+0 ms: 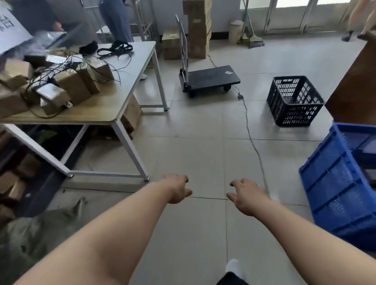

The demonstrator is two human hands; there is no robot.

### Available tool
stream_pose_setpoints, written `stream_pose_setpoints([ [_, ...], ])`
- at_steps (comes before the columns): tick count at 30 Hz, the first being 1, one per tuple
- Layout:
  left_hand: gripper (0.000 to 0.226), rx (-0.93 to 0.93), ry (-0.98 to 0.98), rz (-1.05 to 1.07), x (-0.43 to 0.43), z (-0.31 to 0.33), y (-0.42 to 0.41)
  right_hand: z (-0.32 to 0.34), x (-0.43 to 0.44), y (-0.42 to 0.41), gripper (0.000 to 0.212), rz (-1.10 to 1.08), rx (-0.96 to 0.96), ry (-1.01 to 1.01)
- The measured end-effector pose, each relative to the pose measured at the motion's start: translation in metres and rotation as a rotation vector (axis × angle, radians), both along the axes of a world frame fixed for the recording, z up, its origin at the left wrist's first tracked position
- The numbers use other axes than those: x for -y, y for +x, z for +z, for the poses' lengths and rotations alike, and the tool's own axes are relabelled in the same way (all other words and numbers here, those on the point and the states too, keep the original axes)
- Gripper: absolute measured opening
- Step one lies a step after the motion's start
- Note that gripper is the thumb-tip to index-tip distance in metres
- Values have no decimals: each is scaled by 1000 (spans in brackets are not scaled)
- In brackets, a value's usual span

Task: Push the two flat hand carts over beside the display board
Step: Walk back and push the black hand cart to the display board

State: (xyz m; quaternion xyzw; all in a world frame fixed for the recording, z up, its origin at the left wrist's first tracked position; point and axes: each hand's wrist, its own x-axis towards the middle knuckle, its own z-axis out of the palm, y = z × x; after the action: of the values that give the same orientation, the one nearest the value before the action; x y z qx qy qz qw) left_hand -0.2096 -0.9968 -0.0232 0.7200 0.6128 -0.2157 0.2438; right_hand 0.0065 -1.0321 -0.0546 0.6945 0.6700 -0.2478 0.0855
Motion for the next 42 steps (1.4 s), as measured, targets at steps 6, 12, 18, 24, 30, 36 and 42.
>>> stream_pose_setpoints([
  [6,55,34,30,26,-137,13,32,21,-161,27,50,37,13,23],
  [12,55,36,58,45,-287,8,18,11,-308,16,51,42,-11,16],
  [18,56,93,75,33,-448,10,-11,19,-464,-12,49,-6,25,38],
  [24,55,115,148,8,-603,28,-30,39,-603,-31,49,-74,1,97],
  [30,55,130,165,-20,-736,28,-27,33,-738,-28,48,-87,8,113],
  [36,53,90,169,10,-890,28,-16,26,-897,-16,50,-58,-33,128],
  [42,56,138,193,95,-1029,47,-10,44,-1050,-12,48,1,-79,171],
])
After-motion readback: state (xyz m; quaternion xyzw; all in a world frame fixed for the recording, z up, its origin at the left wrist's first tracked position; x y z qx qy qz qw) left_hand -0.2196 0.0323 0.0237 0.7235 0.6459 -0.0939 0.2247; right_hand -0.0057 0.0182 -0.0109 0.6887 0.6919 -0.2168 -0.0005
